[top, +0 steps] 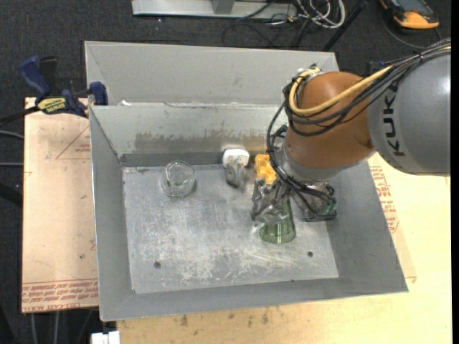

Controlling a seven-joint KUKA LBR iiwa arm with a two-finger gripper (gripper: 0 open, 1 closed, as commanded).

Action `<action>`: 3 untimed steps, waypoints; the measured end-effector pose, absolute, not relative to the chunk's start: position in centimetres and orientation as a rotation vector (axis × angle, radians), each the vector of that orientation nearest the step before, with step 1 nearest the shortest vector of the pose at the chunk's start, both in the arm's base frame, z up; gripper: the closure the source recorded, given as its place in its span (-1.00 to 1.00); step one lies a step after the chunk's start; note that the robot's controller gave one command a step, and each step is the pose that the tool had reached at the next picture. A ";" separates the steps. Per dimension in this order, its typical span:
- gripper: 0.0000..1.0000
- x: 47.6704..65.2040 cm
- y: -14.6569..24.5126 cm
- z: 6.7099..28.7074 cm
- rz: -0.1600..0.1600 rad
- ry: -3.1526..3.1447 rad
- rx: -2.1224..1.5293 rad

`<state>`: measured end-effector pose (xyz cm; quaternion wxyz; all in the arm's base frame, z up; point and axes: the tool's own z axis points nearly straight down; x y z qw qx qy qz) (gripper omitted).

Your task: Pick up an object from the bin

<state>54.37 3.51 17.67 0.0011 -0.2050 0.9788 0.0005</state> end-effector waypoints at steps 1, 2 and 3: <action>1.00 54.1 3.3 17.4 0.002 3.063 -0.690; 1.00 54.1 7.2 12.7 -0.004 3.003 -0.897; -1.00 53.5 1.1 23.0 0.003 2.637 -1.704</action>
Offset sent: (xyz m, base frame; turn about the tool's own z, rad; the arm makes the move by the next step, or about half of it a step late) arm -0.0027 0.0762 -0.0880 -0.2050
